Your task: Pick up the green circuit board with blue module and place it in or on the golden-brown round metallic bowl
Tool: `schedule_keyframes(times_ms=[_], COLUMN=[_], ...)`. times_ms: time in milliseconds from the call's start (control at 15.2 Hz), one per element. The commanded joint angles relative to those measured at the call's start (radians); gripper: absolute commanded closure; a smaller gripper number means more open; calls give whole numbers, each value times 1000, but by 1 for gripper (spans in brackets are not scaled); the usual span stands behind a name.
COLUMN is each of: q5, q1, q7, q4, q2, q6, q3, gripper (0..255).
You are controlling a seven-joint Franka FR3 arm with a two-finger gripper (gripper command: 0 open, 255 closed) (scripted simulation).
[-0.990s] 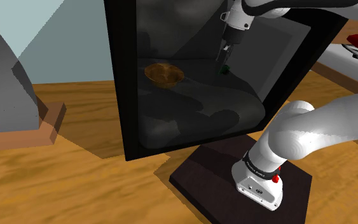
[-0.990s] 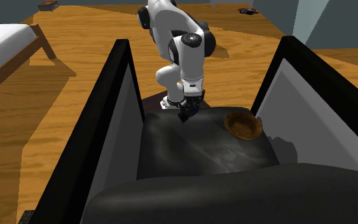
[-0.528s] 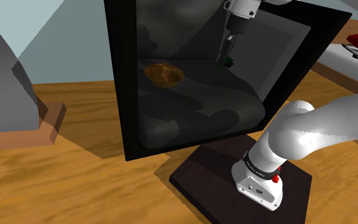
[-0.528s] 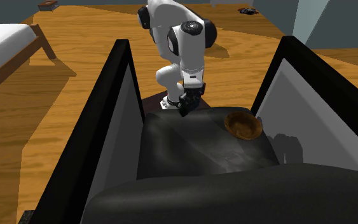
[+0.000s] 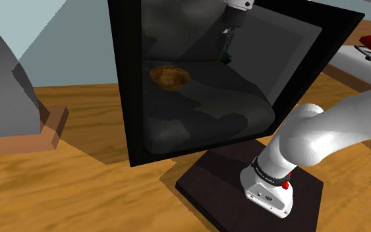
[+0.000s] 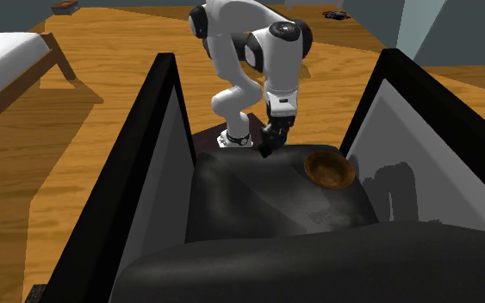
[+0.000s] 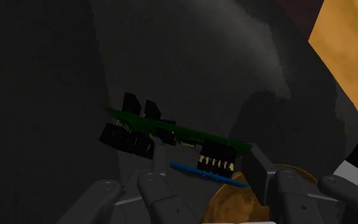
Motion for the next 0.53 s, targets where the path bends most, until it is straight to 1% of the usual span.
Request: schedule_keyframes(times_ms=[0,462], q5=[21,78], q1=[19,78], q7=[36,148], q4=[23,172], q2=[37,219], q6=[14,50], q3=[27,108], gripper=[255,255])
